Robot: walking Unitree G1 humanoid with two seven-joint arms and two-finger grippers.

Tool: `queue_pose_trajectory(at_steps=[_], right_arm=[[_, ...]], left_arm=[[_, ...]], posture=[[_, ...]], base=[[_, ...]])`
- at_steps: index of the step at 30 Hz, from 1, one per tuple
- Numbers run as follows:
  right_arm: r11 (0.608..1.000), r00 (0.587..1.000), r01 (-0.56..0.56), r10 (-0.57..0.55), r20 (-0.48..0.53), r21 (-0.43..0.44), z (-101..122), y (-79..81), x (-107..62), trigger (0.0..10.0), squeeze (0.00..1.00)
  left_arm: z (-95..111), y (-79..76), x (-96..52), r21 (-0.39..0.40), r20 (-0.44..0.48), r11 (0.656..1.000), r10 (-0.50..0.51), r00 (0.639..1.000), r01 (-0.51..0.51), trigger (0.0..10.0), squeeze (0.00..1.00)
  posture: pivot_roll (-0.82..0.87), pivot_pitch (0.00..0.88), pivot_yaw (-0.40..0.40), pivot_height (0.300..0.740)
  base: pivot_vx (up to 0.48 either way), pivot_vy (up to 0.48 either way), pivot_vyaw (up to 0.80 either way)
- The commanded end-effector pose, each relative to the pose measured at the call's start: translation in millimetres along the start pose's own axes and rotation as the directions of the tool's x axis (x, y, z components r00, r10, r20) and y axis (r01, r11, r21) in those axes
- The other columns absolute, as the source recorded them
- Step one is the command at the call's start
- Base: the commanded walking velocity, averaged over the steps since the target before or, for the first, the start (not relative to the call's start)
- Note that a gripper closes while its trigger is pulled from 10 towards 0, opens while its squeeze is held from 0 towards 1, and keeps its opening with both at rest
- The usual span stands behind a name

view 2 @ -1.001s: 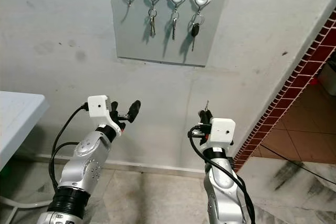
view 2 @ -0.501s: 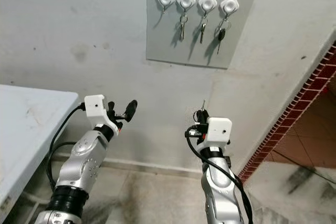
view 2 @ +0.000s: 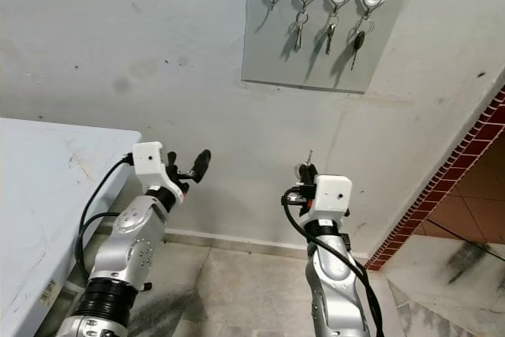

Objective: Hang keys on a hook

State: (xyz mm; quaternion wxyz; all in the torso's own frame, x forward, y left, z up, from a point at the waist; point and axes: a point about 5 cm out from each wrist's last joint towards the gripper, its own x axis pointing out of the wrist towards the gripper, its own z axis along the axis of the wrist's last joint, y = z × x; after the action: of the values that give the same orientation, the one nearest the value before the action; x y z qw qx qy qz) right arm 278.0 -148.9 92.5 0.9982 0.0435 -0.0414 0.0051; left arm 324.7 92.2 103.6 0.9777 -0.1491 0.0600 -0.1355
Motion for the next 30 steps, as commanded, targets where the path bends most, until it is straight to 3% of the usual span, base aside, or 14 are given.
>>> queue_pose_trajectory(at_steps=[1,12,30], right_arm=[[1.000,1.000,0.004,-0.004,0.010,0.001,2.6,-0.7,0.7,10.0,0.00],[1.000,1.000,-0.003,0.003,0.003,0.000,0.1,-4.0,-4.7,10.0,0.00],[1.000,1.000,-0.029,0.029,0.005,-0.008,0.2,-0.3,-4.4,10.0,0.00]], left_arm=[[0.9,1.1,0.8,0.022,-0.003,1.000,0.009,1.000,-0.008,10.0,0.00],[-1.0,8.8,-5.3,0.071,-0.011,0.997,-0.011,1.000,0.012,10.0,0.00],[0.7,10.9,-7.9,0.060,0.006,0.998,-0.017,1.000,0.017,10.0,0.00]], posture=[[-0.04,0.000,-0.022,0.740],[-0.03,0.000,-0.019,0.740],[-0.03,0.000,-0.026,0.740]], base=[[0.000,0.000,0.00],[0.000,0.000,0.00],[0.386,0.000,0.00]])
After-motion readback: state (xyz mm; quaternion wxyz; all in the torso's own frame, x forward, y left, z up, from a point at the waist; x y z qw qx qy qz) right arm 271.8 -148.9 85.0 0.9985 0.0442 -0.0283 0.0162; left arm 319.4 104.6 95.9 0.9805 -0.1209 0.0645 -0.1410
